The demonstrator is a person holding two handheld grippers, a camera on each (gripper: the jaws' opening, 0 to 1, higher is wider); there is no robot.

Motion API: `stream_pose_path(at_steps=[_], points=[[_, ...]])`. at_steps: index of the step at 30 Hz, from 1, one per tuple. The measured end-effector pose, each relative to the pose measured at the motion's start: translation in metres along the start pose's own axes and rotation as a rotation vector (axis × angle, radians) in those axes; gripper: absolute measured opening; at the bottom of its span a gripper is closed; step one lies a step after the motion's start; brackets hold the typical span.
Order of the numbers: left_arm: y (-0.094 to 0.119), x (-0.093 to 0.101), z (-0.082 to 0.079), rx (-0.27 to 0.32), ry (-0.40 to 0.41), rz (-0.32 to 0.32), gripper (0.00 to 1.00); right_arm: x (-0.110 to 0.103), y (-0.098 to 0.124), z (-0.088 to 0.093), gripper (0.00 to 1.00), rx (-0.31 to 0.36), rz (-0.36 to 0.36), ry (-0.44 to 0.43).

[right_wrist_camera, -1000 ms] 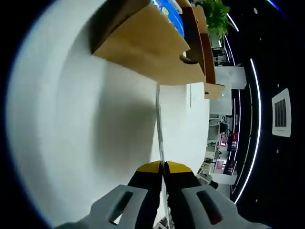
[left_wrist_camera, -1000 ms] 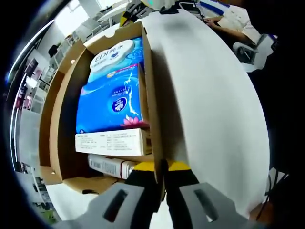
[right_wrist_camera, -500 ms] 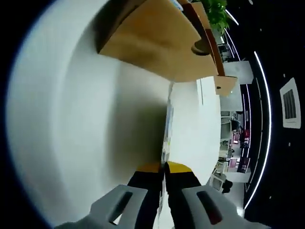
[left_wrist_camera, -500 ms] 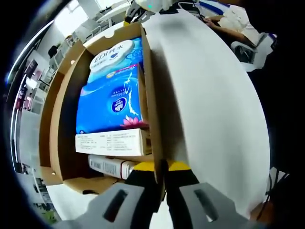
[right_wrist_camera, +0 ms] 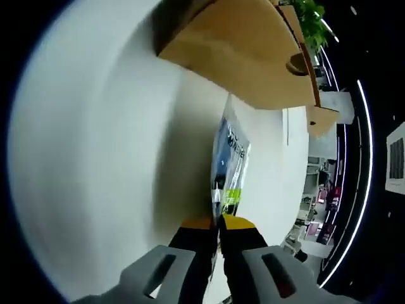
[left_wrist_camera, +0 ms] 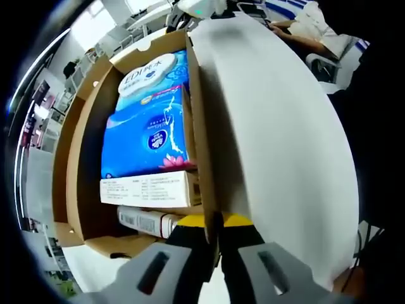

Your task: Operate the shoe box by opening the lid, removing the specified soft item, and placing it in the target area until the item is outside and the box remains undamaged.

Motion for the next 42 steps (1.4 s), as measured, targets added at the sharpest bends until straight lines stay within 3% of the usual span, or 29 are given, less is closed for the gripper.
stream_pose_path(at_steps=[10,19,42], points=[[0.0,-0.001,-0.001,-0.003,0.0,-0.001,0.04,-0.001,-0.005,0.01,0.02,-0.003,-0.057,0.109],[0.0,-0.001,-0.001,-0.008,-0.016,-0.004,0.04,0.0,-0.006,0.012,0.05,-0.005,-0.053,0.094],[0.0,0.0,0.001,-0.017,-0.018,-0.012,0.04,0.001,-0.005,0.004,0.08,-0.009,-0.071,0.149]])
Point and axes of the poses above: the point that each gripper's makers call its tool centre point, and the gripper's own axes: y roughly backward along the fingers, x roughly to its right, z roughly out of its underside, the point moved 4 cm from there along y, roughly backward along the fingers, and after that the axes turned 5 degrees about x, right-handed, at the moved point
